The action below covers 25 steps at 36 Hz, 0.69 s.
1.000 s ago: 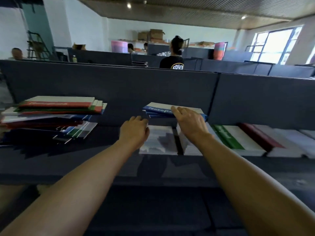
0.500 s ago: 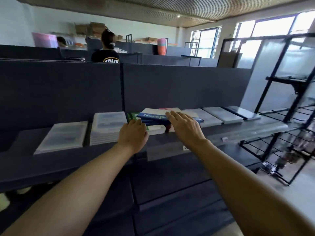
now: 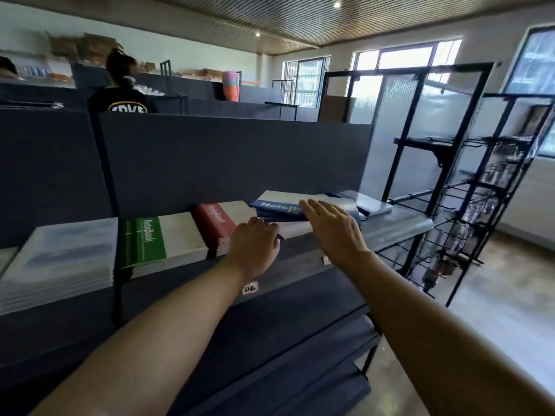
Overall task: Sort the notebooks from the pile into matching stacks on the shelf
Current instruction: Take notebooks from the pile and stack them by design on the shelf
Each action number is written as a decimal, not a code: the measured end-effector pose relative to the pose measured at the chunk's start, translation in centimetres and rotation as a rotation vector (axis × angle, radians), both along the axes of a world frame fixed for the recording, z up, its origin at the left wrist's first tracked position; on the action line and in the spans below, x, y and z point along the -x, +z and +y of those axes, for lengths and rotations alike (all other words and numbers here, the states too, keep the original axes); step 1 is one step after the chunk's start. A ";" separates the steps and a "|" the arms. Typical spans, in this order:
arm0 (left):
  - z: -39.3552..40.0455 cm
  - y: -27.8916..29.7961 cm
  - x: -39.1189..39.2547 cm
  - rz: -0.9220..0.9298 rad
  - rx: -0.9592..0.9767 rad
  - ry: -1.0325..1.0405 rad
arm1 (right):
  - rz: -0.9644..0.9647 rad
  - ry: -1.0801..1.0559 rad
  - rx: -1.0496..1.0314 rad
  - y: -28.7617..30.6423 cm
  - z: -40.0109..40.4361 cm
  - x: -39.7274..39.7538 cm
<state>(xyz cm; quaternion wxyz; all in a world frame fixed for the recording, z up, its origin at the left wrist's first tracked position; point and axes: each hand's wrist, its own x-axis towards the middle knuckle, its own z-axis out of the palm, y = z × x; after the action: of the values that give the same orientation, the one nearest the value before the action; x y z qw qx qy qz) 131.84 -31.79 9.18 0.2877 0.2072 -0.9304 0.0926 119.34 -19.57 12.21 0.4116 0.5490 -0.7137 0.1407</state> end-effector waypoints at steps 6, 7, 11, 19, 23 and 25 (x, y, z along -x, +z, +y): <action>-0.7 -0.4 6.4 0.005 -0.107 -0.046 | -0.028 -0.023 -0.035 0.4 -1.4 5.2; -0.9 -0.7 7.5 -0.011 -0.133 -0.060 | -0.038 -0.025 -0.048 0.3 -1.6 6.0; -1.0 -1.5 11.2 -0.055 -0.283 -0.146 | -0.042 -0.031 -0.075 0.0 -1.9 8.9; 1.6 -0.7 19.9 0.141 -1.438 -0.488 | -0.171 -0.059 -0.137 -0.7 -1.2 16.0; 3.6 -0.3 23.7 0.395 -1.877 -0.594 | -0.218 -0.032 -0.194 -0.7 -0.4 20.0; 4.6 0.3 25.3 0.501 -1.956 -0.585 | -0.254 0.011 -0.216 -0.7 -0.2 21.9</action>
<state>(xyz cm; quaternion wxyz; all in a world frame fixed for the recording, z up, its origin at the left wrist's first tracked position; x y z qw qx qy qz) 106.49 -27.22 9.50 0.1906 0.1297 -0.5275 -0.8177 97.41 -19.80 11.46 0.2559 0.5720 -0.7678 0.1336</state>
